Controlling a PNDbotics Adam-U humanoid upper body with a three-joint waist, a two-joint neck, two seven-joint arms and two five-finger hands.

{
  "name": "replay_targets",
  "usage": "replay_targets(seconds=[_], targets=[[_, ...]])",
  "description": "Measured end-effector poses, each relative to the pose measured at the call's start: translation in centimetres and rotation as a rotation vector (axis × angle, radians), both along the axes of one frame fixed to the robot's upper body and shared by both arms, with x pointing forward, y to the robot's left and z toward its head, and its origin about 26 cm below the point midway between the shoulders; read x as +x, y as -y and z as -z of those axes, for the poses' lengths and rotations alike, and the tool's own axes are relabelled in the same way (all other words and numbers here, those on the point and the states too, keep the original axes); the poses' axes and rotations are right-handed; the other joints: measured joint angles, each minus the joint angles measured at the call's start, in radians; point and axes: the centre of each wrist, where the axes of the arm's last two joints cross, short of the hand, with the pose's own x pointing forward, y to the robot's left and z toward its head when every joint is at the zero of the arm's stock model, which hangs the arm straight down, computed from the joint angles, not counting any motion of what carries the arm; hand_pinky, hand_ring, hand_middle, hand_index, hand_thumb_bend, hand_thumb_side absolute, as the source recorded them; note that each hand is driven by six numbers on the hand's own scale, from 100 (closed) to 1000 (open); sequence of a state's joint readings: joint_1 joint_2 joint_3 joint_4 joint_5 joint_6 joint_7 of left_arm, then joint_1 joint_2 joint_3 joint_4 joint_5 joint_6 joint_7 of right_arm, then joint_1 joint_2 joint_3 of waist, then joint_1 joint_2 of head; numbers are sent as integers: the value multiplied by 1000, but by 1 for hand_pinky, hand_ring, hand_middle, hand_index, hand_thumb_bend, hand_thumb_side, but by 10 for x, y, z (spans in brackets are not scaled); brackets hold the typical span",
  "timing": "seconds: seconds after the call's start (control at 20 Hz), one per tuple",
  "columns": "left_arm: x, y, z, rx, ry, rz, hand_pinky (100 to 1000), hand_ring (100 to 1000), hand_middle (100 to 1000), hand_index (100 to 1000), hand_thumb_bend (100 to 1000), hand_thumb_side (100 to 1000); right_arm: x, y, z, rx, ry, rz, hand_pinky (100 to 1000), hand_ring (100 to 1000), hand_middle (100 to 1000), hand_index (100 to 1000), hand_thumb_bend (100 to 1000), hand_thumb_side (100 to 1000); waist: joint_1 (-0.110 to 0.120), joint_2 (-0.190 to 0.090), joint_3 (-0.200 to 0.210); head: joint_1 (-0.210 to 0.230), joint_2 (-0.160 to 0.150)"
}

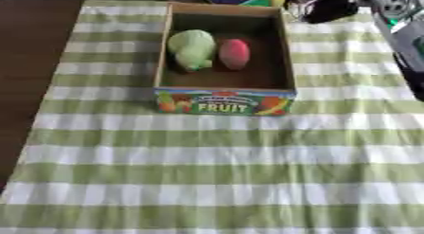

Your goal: Pick up objects on the table and place them in the box.

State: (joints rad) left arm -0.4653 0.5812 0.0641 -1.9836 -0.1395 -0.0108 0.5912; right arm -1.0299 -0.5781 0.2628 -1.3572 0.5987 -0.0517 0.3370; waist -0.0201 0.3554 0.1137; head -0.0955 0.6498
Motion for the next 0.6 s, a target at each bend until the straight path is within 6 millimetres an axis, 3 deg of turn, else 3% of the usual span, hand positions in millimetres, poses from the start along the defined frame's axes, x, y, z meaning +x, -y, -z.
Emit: replay_targets(seconds=[0.3,0.35,0.4,0.6], targets=[[0,2,-2,4,3,12,532,788,791,938,100,895,7,-17,17,-36,-81,-46,800,694,467,621,100,295,-1,3,7,-12,-1],[1,3,-2,5,5,13,532,788,791,938,100,895,8,-19,20,-44,-98,-47,800,694,465,620,100,194,-2,4,9,-12,-1],[1,3,-2,5,5,14,532,788,791,939,100,895,11,-20,24,-52,-117,-48,800,694,467,620,100,296,-3,4,10,-12,-1],[1,3,-3,5,8,16,533,789,791,939,100,896,21,-22,37,-83,-196,-45,801,702,476,628,100,299,-7,6,15,-13,0]])
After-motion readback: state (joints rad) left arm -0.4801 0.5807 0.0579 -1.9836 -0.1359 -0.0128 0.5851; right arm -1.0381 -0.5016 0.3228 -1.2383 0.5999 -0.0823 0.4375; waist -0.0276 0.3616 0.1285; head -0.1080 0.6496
